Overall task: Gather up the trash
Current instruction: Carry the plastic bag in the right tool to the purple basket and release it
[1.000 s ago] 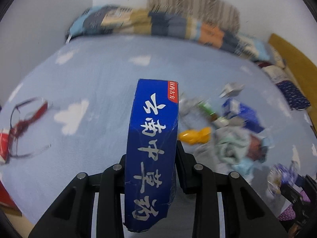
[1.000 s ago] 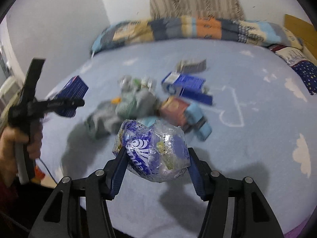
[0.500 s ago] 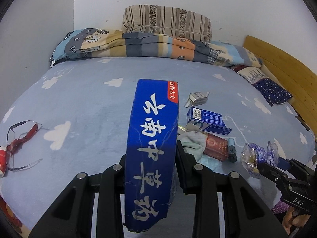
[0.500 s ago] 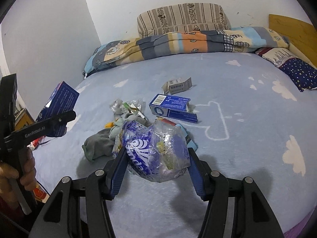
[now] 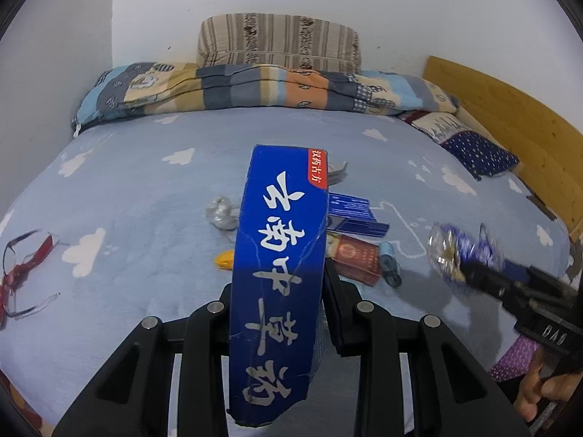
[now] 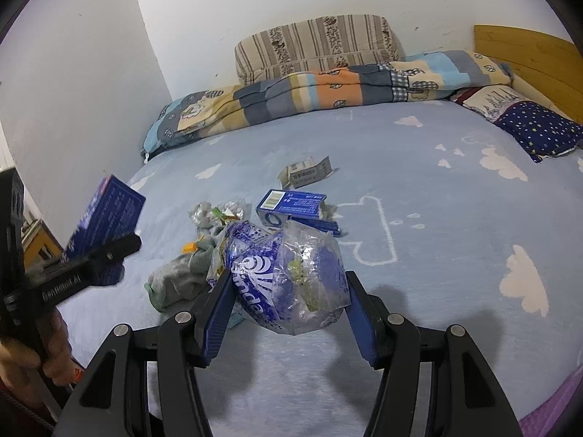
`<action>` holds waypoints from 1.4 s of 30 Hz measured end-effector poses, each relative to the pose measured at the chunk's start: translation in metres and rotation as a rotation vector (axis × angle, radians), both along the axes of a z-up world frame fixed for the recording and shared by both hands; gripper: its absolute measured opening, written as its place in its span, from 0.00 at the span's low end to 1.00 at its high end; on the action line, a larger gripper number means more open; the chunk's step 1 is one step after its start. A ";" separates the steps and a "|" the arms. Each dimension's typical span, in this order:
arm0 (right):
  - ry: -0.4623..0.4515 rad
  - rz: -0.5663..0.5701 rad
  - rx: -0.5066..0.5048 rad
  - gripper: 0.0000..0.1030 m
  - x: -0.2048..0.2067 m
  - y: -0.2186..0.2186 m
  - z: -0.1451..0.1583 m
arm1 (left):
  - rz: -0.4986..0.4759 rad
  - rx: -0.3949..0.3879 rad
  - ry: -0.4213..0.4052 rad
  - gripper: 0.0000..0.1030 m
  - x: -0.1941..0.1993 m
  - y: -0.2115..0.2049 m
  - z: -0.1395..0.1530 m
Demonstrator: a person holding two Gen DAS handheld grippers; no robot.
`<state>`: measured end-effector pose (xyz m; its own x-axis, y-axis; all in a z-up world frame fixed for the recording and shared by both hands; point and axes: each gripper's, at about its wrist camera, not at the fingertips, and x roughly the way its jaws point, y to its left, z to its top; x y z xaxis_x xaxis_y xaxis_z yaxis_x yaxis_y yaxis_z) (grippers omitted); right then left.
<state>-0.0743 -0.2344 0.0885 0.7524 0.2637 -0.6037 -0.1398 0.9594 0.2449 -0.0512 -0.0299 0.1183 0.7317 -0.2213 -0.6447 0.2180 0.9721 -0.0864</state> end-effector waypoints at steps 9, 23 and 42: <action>-0.042 -0.072 0.027 0.61 -0.028 -0.026 0.017 | -0.064 0.089 -0.058 0.31 -0.022 -0.042 0.002; -0.072 -0.191 0.095 0.61 -0.105 -0.097 0.051 | -0.267 0.044 -0.080 0.31 -0.074 -0.103 0.019; -0.017 -0.710 0.203 0.61 -0.289 -0.304 0.032 | -0.906 -0.009 0.111 0.31 -0.179 -0.331 0.030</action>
<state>-0.3636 -0.5389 0.1209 0.7920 -0.1852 -0.5818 0.4930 0.7561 0.4304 -0.2303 -0.3609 0.1482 0.2091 -0.6868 -0.6961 0.8878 0.4318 -0.1594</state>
